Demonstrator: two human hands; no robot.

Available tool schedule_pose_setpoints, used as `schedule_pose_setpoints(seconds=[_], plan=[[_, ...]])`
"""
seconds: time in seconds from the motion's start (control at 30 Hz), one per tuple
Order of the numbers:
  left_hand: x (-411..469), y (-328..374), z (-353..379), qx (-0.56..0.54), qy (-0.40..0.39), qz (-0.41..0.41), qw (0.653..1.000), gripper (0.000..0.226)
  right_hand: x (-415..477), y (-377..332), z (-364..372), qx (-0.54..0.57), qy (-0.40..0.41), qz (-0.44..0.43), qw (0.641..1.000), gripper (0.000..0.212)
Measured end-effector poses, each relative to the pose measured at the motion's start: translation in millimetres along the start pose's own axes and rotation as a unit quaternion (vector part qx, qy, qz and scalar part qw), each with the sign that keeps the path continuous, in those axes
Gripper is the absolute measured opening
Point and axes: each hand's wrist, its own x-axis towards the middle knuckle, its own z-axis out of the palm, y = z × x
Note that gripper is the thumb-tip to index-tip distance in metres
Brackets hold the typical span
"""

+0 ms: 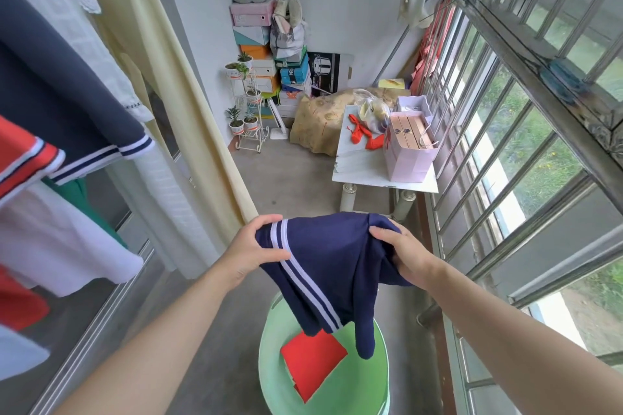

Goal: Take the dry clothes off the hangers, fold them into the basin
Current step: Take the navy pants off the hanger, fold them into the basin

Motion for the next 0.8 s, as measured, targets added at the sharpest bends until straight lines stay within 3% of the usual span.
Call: schedule_pose_setpoints(seconds=[0.17,0.3,0.37,0.43,0.5,0.6,0.7,0.8], plan=[[5,-8,14,0.219,0.009,0.019,0.976,0.092,-4,-13,1,-0.036,0.016,0.040,0.998,0.018],[7,-4,25,0.321,0.069,0.060,0.943,0.029,-9,-16,-6,-0.023,0.021,0.084,0.996,0.022],[9,-4,21,0.316,0.058,0.060,0.945,0.021,-12,-17,-10,-0.022,0.034,0.089,0.995,0.025],[12,-2,12,0.261,0.039,0.060,0.963,0.018,-14,-18,-16,-0.016,0.055,0.092,0.994,0.031],[8,8,4,0.198,0.007,0.042,0.979,0.033,-16,-19,-21,-0.005,0.067,0.108,0.992,0.035],[-2,34,-3,-0.027,-0.037,0.019,0.999,0.047,-18,-23,-24,0.052,0.072,0.140,0.986,0.040],[-9,51,-2,-0.268,-0.004,-0.014,0.963,0.040,-17,-31,-23,0.150,0.041,0.127,0.980,0.042],[-22,33,20,-0.308,-0.001,-0.143,0.941,0.044,-17,-31,-13,0.185,0.019,0.114,0.976,0.046]])
